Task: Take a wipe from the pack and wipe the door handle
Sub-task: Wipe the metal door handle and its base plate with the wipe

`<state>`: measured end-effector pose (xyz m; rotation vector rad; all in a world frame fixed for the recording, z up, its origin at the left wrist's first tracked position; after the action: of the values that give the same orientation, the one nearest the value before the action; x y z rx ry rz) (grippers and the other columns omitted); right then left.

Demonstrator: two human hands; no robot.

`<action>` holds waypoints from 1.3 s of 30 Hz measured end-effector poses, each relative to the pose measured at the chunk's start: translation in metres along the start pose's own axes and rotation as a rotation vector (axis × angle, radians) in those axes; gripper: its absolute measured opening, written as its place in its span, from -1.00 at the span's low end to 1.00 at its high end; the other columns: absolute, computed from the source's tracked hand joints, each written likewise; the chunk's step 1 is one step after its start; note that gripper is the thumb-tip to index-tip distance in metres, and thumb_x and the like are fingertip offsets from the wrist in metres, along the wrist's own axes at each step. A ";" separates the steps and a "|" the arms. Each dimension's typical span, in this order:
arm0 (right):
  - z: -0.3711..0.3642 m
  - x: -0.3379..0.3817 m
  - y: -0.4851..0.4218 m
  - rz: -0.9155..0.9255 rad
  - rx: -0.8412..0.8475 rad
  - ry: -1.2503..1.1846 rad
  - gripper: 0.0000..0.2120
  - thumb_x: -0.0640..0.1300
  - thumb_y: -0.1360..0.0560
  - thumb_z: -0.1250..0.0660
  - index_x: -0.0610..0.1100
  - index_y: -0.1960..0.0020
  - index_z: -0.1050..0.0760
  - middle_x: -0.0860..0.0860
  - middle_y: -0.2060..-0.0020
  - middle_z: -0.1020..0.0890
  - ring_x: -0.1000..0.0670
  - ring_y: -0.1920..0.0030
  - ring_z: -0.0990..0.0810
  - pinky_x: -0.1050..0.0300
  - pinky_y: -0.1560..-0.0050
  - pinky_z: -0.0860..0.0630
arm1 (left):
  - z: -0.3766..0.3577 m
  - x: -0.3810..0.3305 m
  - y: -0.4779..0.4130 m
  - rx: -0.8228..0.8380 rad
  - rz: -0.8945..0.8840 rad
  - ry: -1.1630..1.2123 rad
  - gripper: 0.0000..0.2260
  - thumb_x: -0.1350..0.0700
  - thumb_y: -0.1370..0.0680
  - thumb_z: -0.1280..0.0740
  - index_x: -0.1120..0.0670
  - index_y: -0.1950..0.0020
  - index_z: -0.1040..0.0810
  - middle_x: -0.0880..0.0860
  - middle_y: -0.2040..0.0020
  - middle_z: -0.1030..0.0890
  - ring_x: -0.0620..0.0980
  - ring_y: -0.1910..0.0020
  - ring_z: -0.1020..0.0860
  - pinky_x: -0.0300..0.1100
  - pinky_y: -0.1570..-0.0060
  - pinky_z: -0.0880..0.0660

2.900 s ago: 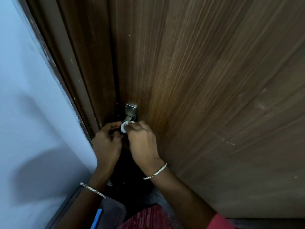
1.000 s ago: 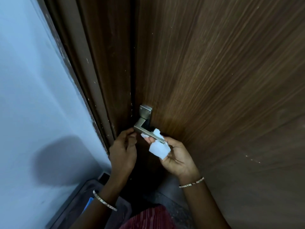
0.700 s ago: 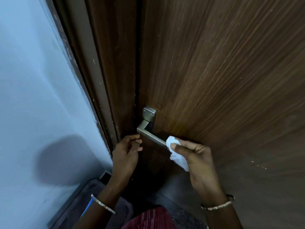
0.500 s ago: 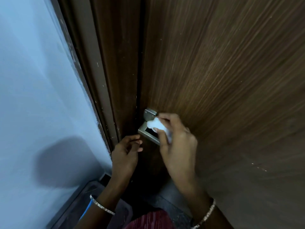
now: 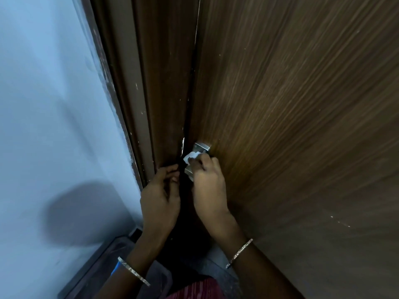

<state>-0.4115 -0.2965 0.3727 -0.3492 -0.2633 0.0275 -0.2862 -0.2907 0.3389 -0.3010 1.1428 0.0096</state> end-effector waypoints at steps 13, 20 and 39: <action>0.031 -0.058 0.009 -0.288 -0.074 -0.721 -0.75 -0.34 -0.51 -0.36 -0.07 -0.10 -0.58 0.12 0.10 -0.74 0.23 0.05 -0.70 0.15 -0.05 -0.65 | -0.036 -0.041 -0.020 0.126 -0.297 -0.288 -0.77 0.11 -0.55 -0.38 0.08 -0.20 -0.62 0.07 -0.11 -0.65 0.09 -0.05 -0.61 -0.03 -0.02 -0.55; 0.028 -0.069 0.063 -0.325 -0.001 -0.459 -0.81 -0.18 -0.55 -0.36 0.05 -0.10 -0.60 0.20 -0.01 -0.69 0.21 -0.03 -0.65 0.10 -0.09 -0.62 | -0.014 -0.071 -0.026 -0.264 -0.469 -0.197 -0.85 0.11 -0.62 -0.31 0.11 -0.13 -0.60 0.05 -0.07 -0.63 -0.02 0.01 -0.62 -0.18 0.10 -0.56; 0.018 -0.077 0.070 -0.381 -0.082 -0.535 -0.77 -0.26 -0.50 -0.39 0.02 -0.06 -0.65 0.17 0.02 -0.72 0.23 0.00 -0.68 0.14 -0.07 -0.66 | -0.034 -0.067 -0.038 -0.121 -0.325 -0.329 -0.82 0.17 -0.61 -0.26 0.23 -0.06 -0.62 0.16 0.09 -0.68 0.04 0.18 -0.66 -0.28 0.23 -0.48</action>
<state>-0.4890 -0.2302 0.3464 -0.3642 -0.8587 -0.2695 -0.3391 -0.3252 0.3951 -0.5684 0.7591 -0.1537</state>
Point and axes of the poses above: each hand's wrist, its own y-axis away from the middle knuckle, its own z-axis out of the back of the hand, x = y × z, the point moved 9 cm from there along -y, towards the middle knuckle
